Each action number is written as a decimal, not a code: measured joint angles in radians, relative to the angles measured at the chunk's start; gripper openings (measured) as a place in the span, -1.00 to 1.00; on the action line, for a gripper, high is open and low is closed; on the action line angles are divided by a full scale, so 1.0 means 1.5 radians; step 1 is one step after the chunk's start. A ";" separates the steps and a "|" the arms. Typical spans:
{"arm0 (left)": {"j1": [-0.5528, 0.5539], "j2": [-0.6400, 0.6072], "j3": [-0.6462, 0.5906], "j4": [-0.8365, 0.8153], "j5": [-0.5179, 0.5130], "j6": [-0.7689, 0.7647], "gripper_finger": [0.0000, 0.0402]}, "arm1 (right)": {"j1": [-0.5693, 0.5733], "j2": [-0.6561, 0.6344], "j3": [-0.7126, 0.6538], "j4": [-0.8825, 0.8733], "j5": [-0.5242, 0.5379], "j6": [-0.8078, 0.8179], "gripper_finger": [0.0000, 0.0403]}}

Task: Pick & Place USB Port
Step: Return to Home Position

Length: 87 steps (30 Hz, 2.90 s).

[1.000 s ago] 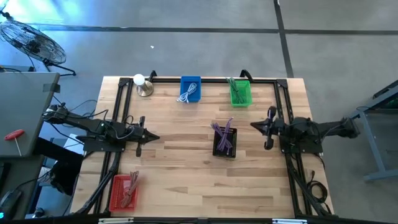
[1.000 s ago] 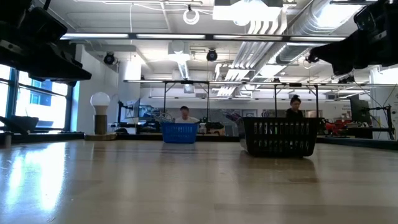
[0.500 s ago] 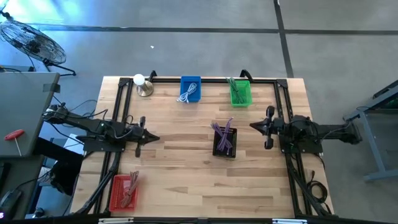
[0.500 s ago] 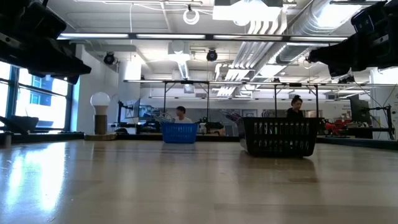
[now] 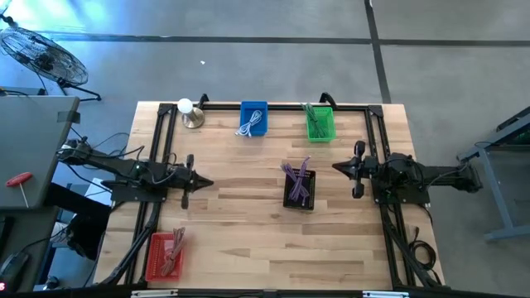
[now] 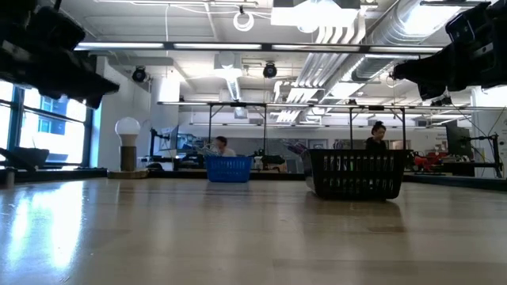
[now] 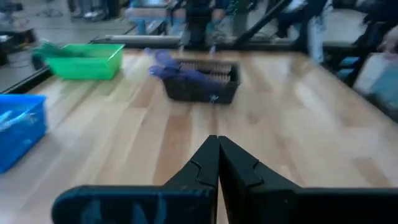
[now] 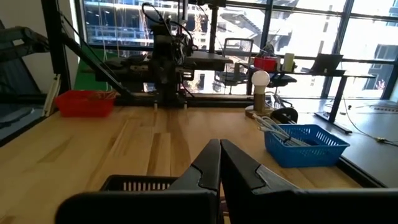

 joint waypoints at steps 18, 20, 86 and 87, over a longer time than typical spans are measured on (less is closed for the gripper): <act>0.001 -0.152 -0.011 0.003 -0.038 -0.003 -1.00 | 0.000 0.000 0.000 0.008 0.002 0.000 -1.00; 0.000 -0.154 -0.011 0.011 -0.043 -0.001 -1.00 | 0.000 0.000 0.000 0.008 0.002 0.000 -1.00; 0.000 -0.151 -0.011 0.004 -0.047 0.014 -1.00 | 0.000 0.000 0.000 0.008 0.002 0.000 -0.97; 0.000 -0.151 -0.011 0.004 -0.047 0.014 -1.00 | 0.000 0.000 0.000 0.008 0.002 0.000 -0.97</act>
